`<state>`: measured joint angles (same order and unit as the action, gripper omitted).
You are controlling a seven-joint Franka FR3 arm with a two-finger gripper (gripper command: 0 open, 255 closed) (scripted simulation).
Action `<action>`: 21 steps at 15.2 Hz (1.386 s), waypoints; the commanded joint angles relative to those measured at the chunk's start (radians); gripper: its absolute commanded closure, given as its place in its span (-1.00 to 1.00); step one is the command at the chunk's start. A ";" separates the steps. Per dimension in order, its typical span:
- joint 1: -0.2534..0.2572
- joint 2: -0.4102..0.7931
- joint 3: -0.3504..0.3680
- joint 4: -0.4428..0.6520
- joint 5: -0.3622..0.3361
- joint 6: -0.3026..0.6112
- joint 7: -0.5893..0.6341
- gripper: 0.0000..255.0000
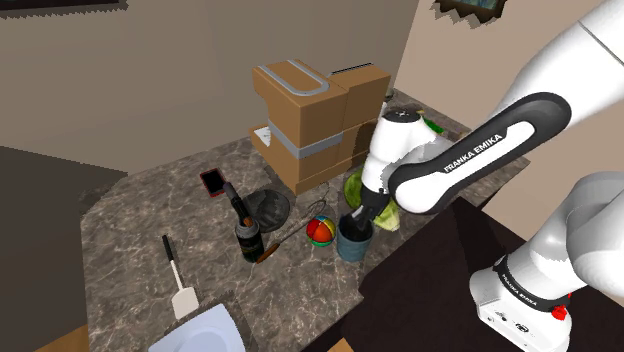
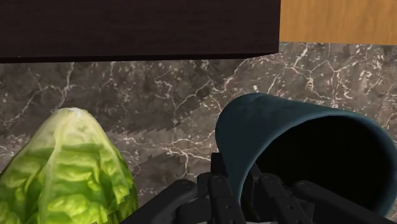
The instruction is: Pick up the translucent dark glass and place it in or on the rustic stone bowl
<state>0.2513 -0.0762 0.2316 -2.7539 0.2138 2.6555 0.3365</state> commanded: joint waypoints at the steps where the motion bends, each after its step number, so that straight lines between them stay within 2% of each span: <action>1: 0.001 -0.036 0.000 0.001 0.003 -0.037 0.002 1.00; 10: 0.003 -0.166 -0.008 0.023 0.004 -0.188 0.007 1.00; 15: -0.024 0.008 -0.003 0.232 -0.064 -0.223 0.049 1.00; 21: -0.028 0.204 -0.010 0.502 -0.138 -0.299 0.098 1.00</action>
<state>0.2240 0.0992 0.2243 -2.2968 0.0862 2.3737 0.4296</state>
